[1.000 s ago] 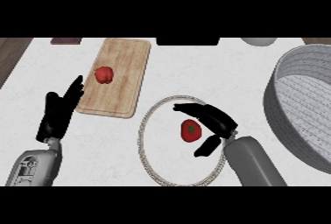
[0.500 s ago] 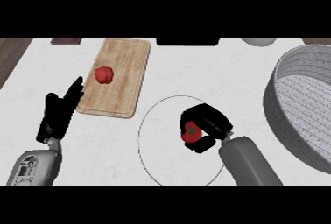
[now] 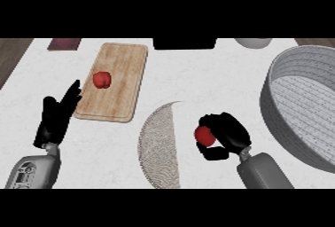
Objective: Pick the tomato from the placemat and place it in the basket
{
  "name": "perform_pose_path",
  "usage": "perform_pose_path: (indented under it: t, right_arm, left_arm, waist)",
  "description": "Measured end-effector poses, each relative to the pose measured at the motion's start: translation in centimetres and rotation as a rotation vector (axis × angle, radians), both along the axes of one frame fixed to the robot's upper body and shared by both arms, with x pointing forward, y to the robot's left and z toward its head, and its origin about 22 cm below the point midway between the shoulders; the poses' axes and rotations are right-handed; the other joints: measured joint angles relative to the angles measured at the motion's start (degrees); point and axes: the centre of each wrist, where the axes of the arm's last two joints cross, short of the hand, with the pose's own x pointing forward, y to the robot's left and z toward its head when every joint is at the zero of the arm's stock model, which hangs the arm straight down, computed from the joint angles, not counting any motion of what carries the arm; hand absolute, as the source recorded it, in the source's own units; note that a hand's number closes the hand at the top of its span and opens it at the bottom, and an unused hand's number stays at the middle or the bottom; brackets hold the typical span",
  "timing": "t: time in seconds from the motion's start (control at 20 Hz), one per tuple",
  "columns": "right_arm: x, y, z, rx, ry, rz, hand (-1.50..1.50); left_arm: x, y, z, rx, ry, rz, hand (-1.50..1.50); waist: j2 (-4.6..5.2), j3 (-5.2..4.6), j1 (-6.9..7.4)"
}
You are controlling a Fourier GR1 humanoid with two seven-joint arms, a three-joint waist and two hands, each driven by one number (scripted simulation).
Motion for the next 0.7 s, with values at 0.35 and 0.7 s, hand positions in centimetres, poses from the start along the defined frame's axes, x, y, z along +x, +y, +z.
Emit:
perform_pose_path:
  t: [0.35, 0.7]
  right_arm:
    - [-6.2, 0.2, 3.2, 0.003, -0.008, -0.117, 1.50]
    - [-10.2, 0.5, 10.8, 0.354, -0.007, -0.175, 1.50]
  left_arm:
    - [-0.6, 0.4, -0.4, 0.006, -0.003, 0.004, 0.00]
    - [-0.4, -0.1, -0.4, 0.001, 0.001, 0.003, 0.00]
  waist:
    - [0.87, 0.11, -0.36]
    - [1.21, 0.17, -0.64]
